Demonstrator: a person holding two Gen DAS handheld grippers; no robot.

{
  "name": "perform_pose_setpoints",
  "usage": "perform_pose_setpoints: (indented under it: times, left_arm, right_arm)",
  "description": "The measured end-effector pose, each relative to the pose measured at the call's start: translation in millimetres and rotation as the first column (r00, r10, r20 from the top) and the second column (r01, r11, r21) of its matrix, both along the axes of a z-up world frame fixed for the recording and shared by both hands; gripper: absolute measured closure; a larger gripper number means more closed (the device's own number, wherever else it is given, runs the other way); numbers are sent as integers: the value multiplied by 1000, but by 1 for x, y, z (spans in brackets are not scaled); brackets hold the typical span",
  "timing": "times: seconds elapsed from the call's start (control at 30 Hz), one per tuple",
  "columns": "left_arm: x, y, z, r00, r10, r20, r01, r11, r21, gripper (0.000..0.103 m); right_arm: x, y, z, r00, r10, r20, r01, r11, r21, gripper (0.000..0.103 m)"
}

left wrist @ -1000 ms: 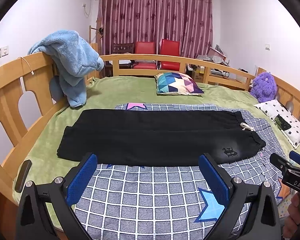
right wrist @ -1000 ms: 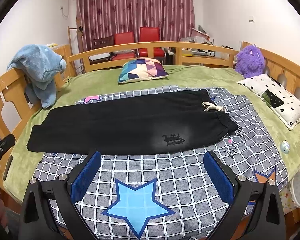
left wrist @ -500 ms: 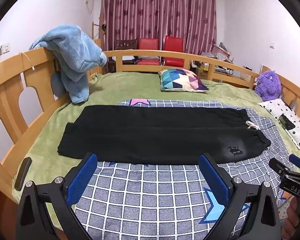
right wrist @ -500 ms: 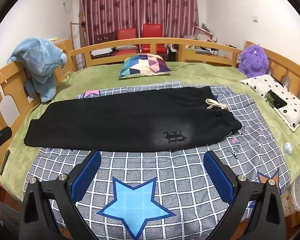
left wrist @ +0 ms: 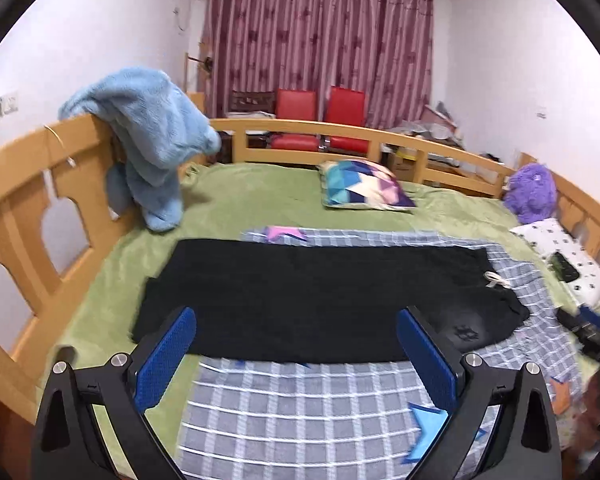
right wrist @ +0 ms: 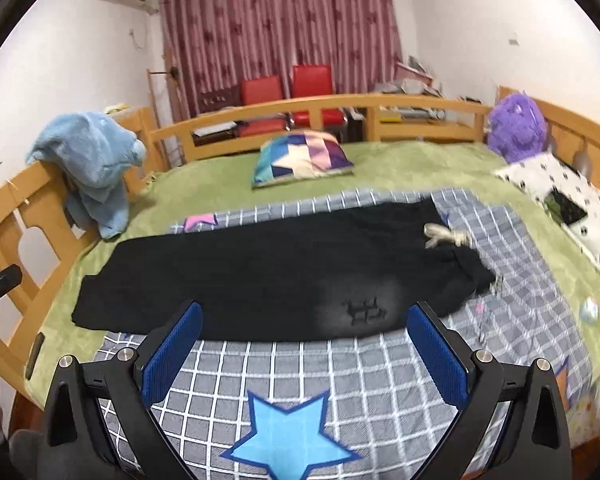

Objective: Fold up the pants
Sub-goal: 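Lower both grippers onto the black sweatpants' leg edge and grasp it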

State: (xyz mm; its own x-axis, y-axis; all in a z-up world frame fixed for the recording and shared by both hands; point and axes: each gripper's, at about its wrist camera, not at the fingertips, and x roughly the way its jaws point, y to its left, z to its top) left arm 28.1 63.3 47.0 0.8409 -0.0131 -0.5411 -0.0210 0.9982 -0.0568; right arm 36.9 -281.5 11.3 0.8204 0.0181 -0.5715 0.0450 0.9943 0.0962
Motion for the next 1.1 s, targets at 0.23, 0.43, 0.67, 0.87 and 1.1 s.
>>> perform_pose_setpoints:
  times: [0.23,0.43,0.67,0.87,1.1]
  left_arm:
    - [47,60,-35,994,75,-80,-80,995,-57,2]
    - [86,99,-113,977,105,-186,-130,984,-123,10]
    - [121,115,-206,958,46,-284,-117,964,-238,25]
    - [145,124,-265,941,23,-338,-145,929,-341,32]
    - [163,141,-292,949,82,-304,-229,843,-488,42]
  right_arm:
    - [38,-39,-5,999,-1,-34,0,999,-40,2]
    - [74,-71,-75,991,-39,-129,39,999,-3,9]
    - [108,-105,-169,965,-42,-257,62,996,68,29]
    - [125,-135,-221,954,-59,-295,131,964,231,33]
    - [154,-160,-250,950,-120,-289,220,913,344,33]
